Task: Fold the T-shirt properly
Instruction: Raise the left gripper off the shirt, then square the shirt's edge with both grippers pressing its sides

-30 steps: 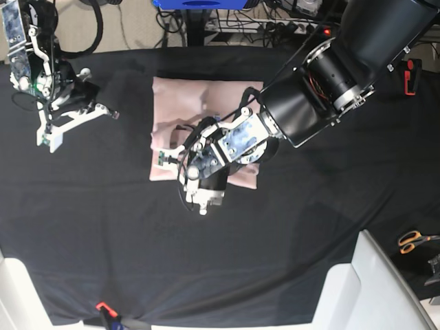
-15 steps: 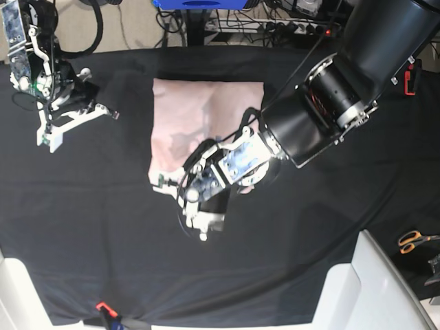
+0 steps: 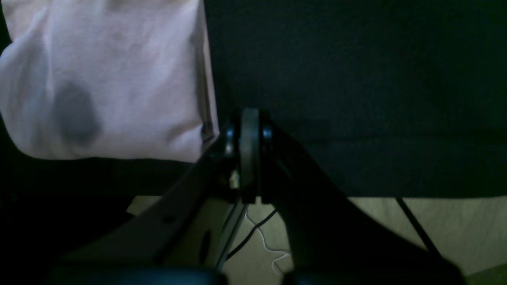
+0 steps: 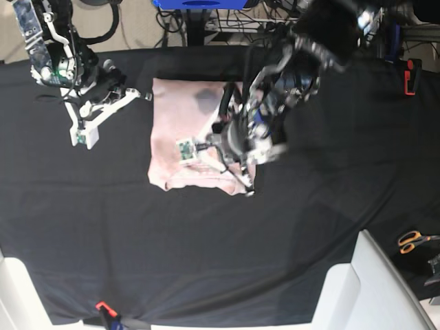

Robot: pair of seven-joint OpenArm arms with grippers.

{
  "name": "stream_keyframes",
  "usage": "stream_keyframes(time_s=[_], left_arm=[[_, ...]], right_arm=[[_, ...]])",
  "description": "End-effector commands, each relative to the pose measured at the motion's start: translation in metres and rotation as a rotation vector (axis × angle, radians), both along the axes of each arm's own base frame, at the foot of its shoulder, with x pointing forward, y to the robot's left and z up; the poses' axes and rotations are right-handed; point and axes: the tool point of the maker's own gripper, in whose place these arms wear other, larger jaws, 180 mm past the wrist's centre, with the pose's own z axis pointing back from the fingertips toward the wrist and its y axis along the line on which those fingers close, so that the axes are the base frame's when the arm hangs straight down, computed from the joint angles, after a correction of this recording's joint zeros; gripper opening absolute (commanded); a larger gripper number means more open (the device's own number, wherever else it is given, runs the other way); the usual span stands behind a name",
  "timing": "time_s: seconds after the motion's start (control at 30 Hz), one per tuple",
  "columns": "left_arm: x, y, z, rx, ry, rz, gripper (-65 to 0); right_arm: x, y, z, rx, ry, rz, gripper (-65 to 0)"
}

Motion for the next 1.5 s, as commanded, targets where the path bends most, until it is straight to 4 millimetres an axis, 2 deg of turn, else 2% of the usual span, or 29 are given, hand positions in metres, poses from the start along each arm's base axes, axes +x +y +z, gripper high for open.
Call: stream_keyframes(time_s=[0.0,0.07,0.2,0.57,0.67,0.8,0.97,1.17,1.27,1.47], left_arm=[[0.007,-0.001,0.012,-0.037,-0.051,0.008,-65.0],[-0.006,0.004,0.003,-0.045,-0.033,0.018,-65.0],[-0.021,0.017,-0.01,0.003,-0.011,0.017,-65.0],[-0.083,0.048,-0.056,0.093,0.155,0.007,-65.0],[-0.09,0.058,-0.06,0.113,0.171,0.012,-65.0],[-0.102,0.061,-0.063,0.118,0.192,0.007,-65.0],[-0.078,0.047,-0.03,0.058,0.078,-0.003,-65.0],[-0.043,0.034,-0.018,0.033,0.017,0.009,-65.0],[-0.041,0.033,-0.031,0.049,0.052,0.008,-65.0],[-0.069,0.041,-0.077,0.072,0.19,0.012,-65.0]], right_arm=[[0.009,-0.004,0.007,-0.011,-0.037,0.001,-64.8],[0.01,-0.004,0.008,-0.01,-0.04,-0.001,-64.8],[0.01,-0.005,0.008,-0.012,-0.041,-0.001,-64.8],[0.009,-0.006,0.007,-0.011,-0.036,-0.008,-64.8],[0.009,-0.007,0.007,-0.012,-0.037,-0.008,-64.8],[0.009,-0.007,0.007,-0.012,-0.037,-0.008,-64.8],[0.009,-0.006,0.008,-0.011,-0.039,-0.008,-64.8],[0.009,-0.006,0.008,-0.011,-0.037,-0.007,-64.8],[0.009,-0.006,0.008,-0.011,-0.037,-0.007,-64.8],[0.005,-0.006,0.006,-0.012,-0.031,-0.008,-64.8]])
